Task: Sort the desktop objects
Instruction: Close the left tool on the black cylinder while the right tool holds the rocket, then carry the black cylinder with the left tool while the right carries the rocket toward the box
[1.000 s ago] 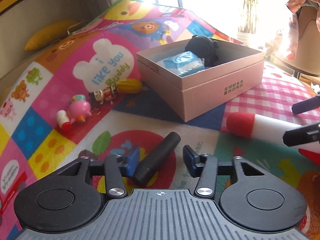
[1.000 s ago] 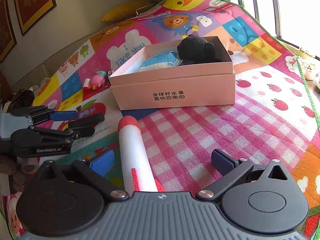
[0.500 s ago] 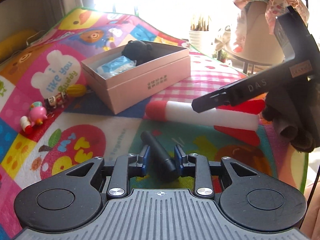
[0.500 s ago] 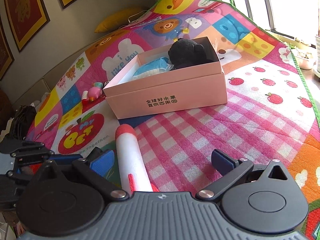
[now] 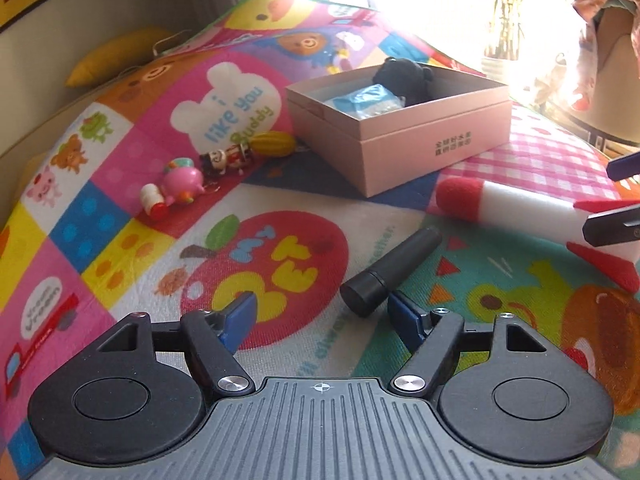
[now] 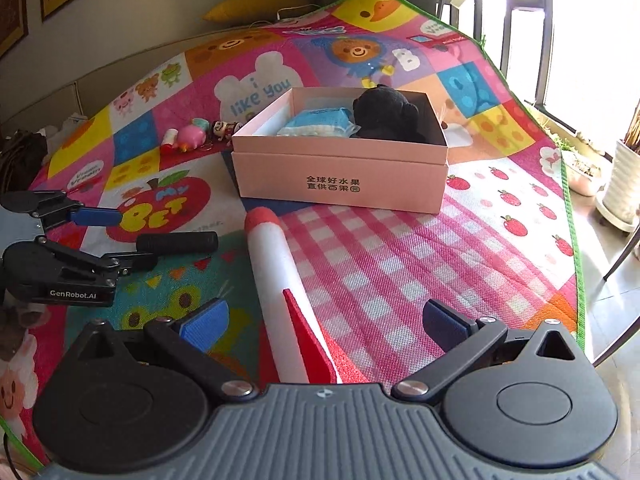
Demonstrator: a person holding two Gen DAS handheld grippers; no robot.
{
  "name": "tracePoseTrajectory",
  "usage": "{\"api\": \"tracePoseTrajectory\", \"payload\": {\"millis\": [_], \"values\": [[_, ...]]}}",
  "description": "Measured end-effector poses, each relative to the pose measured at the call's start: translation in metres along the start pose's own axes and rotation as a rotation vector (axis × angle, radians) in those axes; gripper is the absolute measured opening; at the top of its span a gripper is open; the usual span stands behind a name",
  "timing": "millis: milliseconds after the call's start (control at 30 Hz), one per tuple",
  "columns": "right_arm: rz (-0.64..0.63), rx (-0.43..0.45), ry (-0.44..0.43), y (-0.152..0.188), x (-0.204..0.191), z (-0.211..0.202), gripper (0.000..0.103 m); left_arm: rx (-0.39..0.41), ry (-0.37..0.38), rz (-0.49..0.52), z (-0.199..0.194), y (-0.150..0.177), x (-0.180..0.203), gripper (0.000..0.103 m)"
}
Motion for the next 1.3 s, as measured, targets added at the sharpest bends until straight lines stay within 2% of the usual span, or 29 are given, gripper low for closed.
{"api": "tracePoseTrajectory", "payload": {"millis": [100,267,467,533,633,833,1033,1167,1300], "values": [[0.023,0.015,0.022,-0.001,0.003,0.001,0.103,0.001,0.068,-0.054,0.000,-0.003,0.003,0.078],[0.022,0.024,0.039,0.004,0.003,0.002,0.103,-0.001,0.108,-0.095,0.008,-0.011,0.016,0.092],[0.015,0.041,0.050,0.010,0.002,0.001,0.103,0.003,0.092,-0.177,0.035,-0.033,0.018,0.092],[0.015,0.050,0.052,0.011,0.002,0.000,0.103,0.000,0.090,-0.199,0.043,-0.038,0.018,0.089],[-0.009,0.061,0.067,0.013,0.000,-0.001,0.103,-0.002,0.071,-0.195,0.051,-0.041,0.021,0.080],[-0.046,0.069,0.069,0.017,-0.001,-0.003,0.103,0.009,0.054,-0.147,0.045,-0.039,0.027,0.080],[-0.042,0.108,0.000,0.011,-0.004,-0.017,0.103,0.006,0.109,-0.116,0.015,-0.016,0.037,0.080],[-0.097,0.117,-0.003,0.007,-0.014,-0.020,0.103,0.017,0.163,-0.116,-0.005,0.000,0.044,0.080],[-0.125,0.107,0.009,0.008,-0.019,-0.019,0.103,0.024,0.166,-0.100,-0.008,0.008,0.047,0.083]]}}
Point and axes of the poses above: each gripper's, at about its wrist camera, not at the fingertips, and z roughly the way its jaws point, x to its right, y to its underside, the point moved 2 cm from there along z, roughly the way its jaws point
